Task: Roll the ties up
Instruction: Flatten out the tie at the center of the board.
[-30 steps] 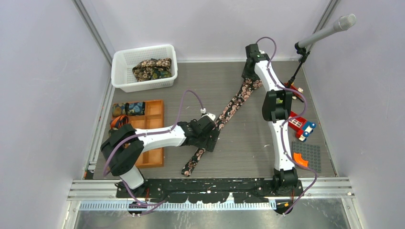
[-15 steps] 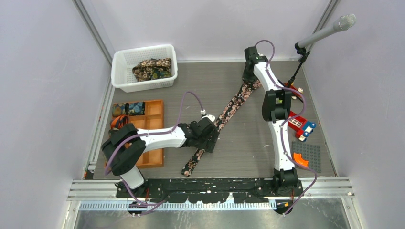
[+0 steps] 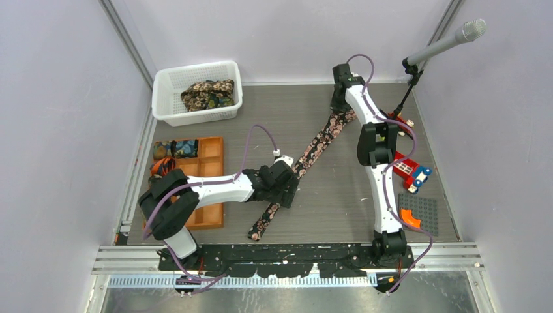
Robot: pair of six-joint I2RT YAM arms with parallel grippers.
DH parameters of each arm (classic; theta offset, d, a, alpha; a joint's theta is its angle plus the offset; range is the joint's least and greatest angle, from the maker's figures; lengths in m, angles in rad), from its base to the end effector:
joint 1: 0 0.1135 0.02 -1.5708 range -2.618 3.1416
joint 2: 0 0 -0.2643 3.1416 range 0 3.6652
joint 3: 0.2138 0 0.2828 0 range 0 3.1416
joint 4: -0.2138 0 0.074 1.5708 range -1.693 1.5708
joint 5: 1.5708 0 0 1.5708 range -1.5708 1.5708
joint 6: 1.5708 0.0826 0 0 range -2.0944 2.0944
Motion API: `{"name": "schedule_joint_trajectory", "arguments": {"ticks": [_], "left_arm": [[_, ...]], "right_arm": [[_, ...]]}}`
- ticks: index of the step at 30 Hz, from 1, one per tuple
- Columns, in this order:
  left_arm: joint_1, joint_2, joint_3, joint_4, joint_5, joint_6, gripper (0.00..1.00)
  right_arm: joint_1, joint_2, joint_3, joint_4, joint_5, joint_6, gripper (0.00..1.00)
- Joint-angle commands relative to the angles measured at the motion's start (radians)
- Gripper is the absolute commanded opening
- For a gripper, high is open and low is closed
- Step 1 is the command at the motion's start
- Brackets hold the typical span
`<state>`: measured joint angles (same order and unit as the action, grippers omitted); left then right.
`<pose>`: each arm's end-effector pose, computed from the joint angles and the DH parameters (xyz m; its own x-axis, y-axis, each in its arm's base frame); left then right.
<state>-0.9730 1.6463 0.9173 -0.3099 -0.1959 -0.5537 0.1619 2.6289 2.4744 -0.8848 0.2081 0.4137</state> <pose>0.2185 -0.2924 0.1041 -0.8097 0.2728 -0.5196 0.3873 0.9136 -0.1240 0.6058 0.0817 0.1264 -0.8009 0.2677 -0.5357 0.2922 0.9555 0.0407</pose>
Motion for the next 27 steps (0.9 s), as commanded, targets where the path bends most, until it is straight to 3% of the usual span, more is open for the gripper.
{"name": "schedule_joint_trajectory", "arguments": {"ticks": [1, 13, 27], "left_arm": [[0.003, 0.016, -0.024, 0.024, 0.009, -0.031, 0.91], [0.003, 0.033, -0.029, 0.016, -0.003, -0.048, 0.88], [0.003, 0.044, -0.023, 0.014, -0.002, -0.052, 0.86]], "right_arm": [[0.006, -0.087, -0.006, 0.006, 0.058, -0.028, 0.03], [0.006, -0.209, -0.121, 0.072, 0.146, -0.045, 0.01], [-0.011, -0.197, -0.220, 0.169, 0.179, -0.062, 0.00]]}}
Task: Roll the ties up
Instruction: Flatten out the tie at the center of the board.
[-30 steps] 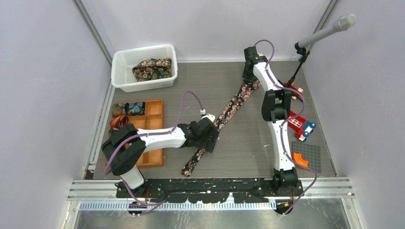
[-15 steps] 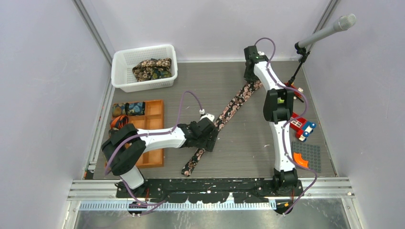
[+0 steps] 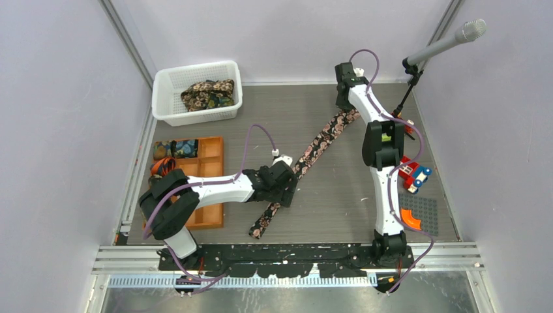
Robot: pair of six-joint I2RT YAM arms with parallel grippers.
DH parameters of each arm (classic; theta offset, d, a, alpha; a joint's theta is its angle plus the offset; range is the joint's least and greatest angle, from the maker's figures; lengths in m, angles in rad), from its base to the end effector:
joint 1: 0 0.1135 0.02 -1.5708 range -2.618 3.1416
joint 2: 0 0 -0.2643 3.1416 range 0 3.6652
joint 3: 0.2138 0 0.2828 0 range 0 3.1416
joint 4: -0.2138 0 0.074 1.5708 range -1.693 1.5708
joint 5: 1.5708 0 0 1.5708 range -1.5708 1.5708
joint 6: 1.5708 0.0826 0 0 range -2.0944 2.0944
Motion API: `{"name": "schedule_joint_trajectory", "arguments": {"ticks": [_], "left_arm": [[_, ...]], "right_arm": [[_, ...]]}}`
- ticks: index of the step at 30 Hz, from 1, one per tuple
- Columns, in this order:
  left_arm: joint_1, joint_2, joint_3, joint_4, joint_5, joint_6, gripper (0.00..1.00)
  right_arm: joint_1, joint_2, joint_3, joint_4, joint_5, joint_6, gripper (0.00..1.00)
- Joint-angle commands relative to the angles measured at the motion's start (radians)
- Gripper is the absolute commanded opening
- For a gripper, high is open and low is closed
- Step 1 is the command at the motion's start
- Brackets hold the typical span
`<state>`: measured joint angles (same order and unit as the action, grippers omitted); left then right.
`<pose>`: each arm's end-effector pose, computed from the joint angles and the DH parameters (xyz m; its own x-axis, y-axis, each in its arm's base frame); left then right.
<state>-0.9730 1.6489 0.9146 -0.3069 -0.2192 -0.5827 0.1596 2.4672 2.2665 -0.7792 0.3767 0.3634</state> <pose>0.2198 -0.2908 0.1029 -0.8155 0.2434 -0.5251 0.3548 0.9271 -0.1213 0.5905 0.0643 0.1570 -0.7469 0.2146 -0.6293 0.3424 0.9355 -0.0875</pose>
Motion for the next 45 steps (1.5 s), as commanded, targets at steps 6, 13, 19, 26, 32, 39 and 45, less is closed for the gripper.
{"name": "schedule_joint_trajectory", "arguments": {"ticks": [6, 13, 19, 26, 32, 39, 45], "left_arm": [[0.004, 0.039, -0.018, -0.002, 0.002, -0.022, 0.82], [0.003, 0.045, -0.008, -0.030, -0.035, 0.002, 0.74], [0.019, 0.060, 0.018, -0.069, -0.081, 0.015, 0.73], [0.047, 0.060, 0.034, -0.084, -0.097, 0.023, 0.72], [0.059, 0.056, 0.062, -0.114, -0.103, 0.025, 0.73], [0.057, -0.068, 0.058, -0.183, -0.086, -0.023, 0.84], [0.040, -0.212, 0.057, -0.299, -0.095, -0.115, 0.92]], "right_arm": [[-0.014, -0.013, -0.058, 0.109, 0.025, 0.011, 0.00], [-0.044, -0.001, -0.102, 0.162, 0.009, 0.039, 0.01], [-0.067, -0.014, -0.141, 0.173, -0.024, 0.087, 0.02], [-0.078, -0.005, -0.151, 0.188, -0.074, 0.112, 0.08], [-0.083, -0.019, -0.161, 0.184, -0.083, 0.140, 0.27], [-0.074, -0.100, -0.143, 0.142, -0.141, 0.155, 0.51], [-0.026, -0.222, -0.190, 0.094, -0.145, 0.136, 0.62]]}}
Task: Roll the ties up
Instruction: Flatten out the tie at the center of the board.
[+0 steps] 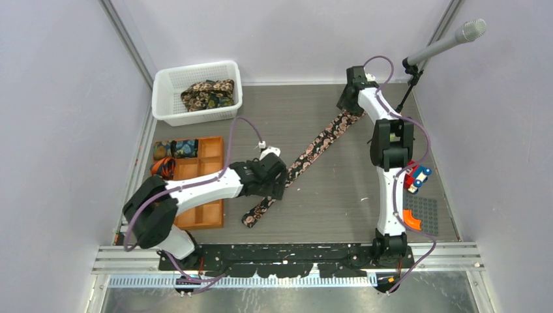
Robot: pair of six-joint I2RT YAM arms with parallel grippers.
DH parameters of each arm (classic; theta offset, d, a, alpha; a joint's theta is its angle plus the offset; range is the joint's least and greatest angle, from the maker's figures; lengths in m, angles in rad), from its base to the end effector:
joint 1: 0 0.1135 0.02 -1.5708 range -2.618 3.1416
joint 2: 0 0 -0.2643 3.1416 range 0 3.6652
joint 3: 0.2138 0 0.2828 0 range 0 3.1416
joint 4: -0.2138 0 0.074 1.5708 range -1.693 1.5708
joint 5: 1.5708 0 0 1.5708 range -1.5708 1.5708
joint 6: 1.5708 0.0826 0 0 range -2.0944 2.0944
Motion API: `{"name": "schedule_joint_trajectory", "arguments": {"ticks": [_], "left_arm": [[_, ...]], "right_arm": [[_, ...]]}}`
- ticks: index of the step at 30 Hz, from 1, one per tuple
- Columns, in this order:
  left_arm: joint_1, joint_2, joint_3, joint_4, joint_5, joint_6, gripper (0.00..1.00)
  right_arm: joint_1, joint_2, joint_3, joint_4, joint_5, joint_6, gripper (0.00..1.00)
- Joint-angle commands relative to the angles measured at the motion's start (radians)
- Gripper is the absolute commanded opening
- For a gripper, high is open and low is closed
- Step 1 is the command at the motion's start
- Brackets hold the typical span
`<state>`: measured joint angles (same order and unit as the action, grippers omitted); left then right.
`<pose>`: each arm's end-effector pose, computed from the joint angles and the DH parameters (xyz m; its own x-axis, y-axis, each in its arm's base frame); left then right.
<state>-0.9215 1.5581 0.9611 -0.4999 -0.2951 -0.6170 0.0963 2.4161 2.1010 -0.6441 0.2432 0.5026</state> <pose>0.2300 -0.2633 0.1359 -0.8333 0.1822 -0.5219 0.2448 0.9681 -0.0530 0.5868 0.0367 0.1340 -0.6928 0.4028 -0.5981 0.4314 0.8962 0.1038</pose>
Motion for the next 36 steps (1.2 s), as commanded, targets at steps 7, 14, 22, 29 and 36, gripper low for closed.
{"name": "schedule_joint_trajectory", "arguments": {"ticks": [7, 14, 22, 29, 36], "left_arm": [[-0.050, -0.305, -0.036, -0.261, -0.035, -0.253, 0.88], [-0.067, -0.489, -0.176, -0.319, -0.054, -0.337, 0.84], [-0.068, -0.589, -0.234, -0.346, -0.045, -0.354, 0.81], [-0.068, -0.608, -0.236, -0.349, -0.044, -0.342, 0.80], [-0.068, -0.632, -0.243, -0.348, -0.047, -0.340, 0.79]], "right_arm": [[0.169, -0.459, -0.328, -0.028, -0.037, -0.008, 0.62], [0.399, -0.669, -0.638, -0.009, -0.216, 0.089, 0.60], [0.611, -0.710, -0.857, 0.083, -0.229, 0.283, 0.57], [0.636, -0.659, -0.906, 0.102, -0.253, 0.335, 0.56], [0.636, -0.599, -0.884, 0.133, -0.270, 0.322, 0.53]]}}
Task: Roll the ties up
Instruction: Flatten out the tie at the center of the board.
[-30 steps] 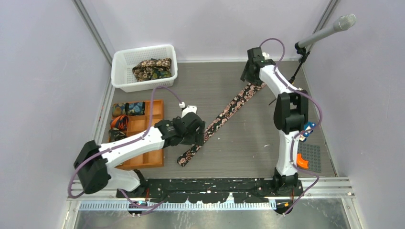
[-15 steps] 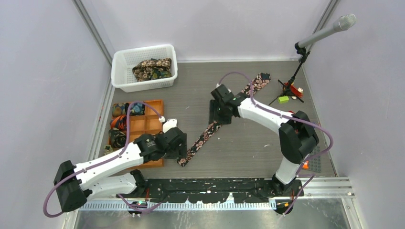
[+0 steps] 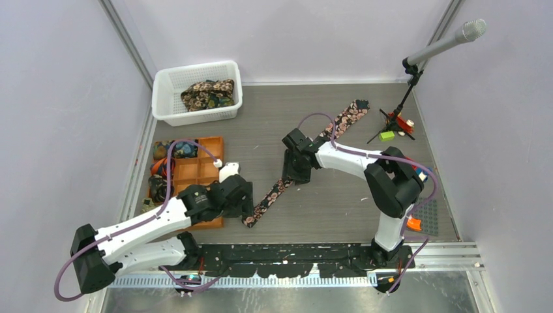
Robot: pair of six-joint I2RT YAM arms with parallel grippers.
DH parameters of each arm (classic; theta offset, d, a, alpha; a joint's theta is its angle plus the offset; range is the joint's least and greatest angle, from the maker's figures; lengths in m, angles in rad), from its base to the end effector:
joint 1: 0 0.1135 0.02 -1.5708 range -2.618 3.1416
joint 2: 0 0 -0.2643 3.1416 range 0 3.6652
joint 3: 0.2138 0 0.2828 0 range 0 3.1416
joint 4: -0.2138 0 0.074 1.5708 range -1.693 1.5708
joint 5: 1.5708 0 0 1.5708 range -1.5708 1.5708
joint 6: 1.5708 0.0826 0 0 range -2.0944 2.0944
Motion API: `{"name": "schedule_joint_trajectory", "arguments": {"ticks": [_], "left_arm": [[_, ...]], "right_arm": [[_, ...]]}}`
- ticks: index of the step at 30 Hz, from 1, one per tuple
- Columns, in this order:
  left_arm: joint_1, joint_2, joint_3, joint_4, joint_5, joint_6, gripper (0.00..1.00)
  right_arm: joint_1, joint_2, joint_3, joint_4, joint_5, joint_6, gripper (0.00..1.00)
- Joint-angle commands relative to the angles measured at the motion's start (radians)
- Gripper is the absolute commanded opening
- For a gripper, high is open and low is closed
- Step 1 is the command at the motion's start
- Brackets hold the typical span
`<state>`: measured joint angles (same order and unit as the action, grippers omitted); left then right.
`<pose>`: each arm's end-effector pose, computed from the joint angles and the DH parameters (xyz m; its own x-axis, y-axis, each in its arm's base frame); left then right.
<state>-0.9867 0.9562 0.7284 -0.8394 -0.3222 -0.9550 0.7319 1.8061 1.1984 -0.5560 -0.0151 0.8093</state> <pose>0.1453 -0.1723 0.1920 -0.8561 -0.1090 -0.5051 0.0141 0.9722 -0.2337 0.3003 0.2714 0.1182 -0.9582 0.1121 -0.2632 0.0303 0.9547 0.2962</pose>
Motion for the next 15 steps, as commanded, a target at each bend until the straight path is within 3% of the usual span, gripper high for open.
{"name": "schedule_joint_trajectory", "arguments": {"ticks": [1, 15], "left_arm": [[-0.003, -0.033, -0.012, -0.009, -0.022, -0.002, 0.79], [-0.003, -0.009, -0.011, 0.012, -0.050, 0.007, 0.77]], "right_arm": [[0.001, 0.013, 0.024, 0.051, -0.011, 0.016, 0.53], [0.001, 0.034, 0.096, 0.005, 0.002, 0.012, 0.48]]}}
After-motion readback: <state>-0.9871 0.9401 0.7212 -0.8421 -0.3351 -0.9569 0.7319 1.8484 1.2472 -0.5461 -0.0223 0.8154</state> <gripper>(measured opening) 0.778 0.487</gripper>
